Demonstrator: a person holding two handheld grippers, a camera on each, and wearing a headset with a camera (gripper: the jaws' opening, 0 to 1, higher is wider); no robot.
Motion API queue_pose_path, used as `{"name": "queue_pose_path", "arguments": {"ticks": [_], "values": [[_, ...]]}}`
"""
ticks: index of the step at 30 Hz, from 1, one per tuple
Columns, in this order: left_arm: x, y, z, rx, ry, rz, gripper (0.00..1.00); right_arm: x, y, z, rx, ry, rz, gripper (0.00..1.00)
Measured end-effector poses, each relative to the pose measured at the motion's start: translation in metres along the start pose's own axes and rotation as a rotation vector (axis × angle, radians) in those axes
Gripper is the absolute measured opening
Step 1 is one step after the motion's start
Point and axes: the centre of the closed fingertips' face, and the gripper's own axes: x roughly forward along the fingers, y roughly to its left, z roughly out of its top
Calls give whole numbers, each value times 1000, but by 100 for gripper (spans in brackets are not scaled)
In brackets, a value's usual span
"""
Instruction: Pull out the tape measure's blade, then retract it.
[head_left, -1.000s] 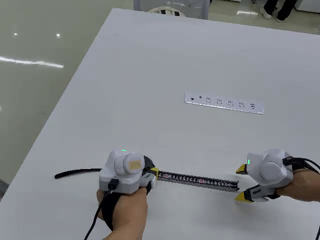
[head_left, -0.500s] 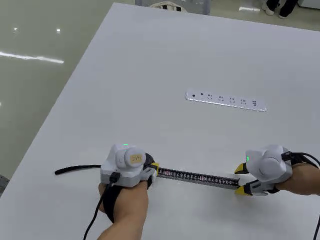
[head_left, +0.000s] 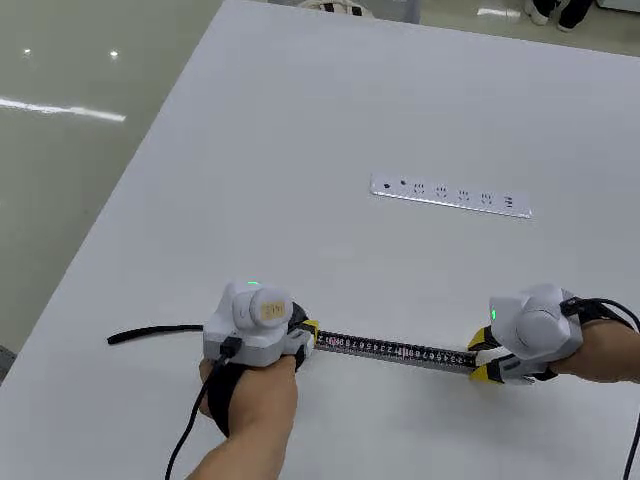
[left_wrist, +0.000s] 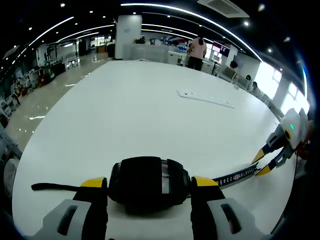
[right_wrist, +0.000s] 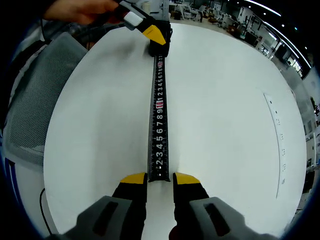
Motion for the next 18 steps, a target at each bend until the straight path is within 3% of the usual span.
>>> {"name": "queue_pose_path", "arguments": {"ticks": [18], "values": [[1, 0, 0, -15, -17, -4, 64, 2, 0, -1, 2, -4, 23, 16]]}}
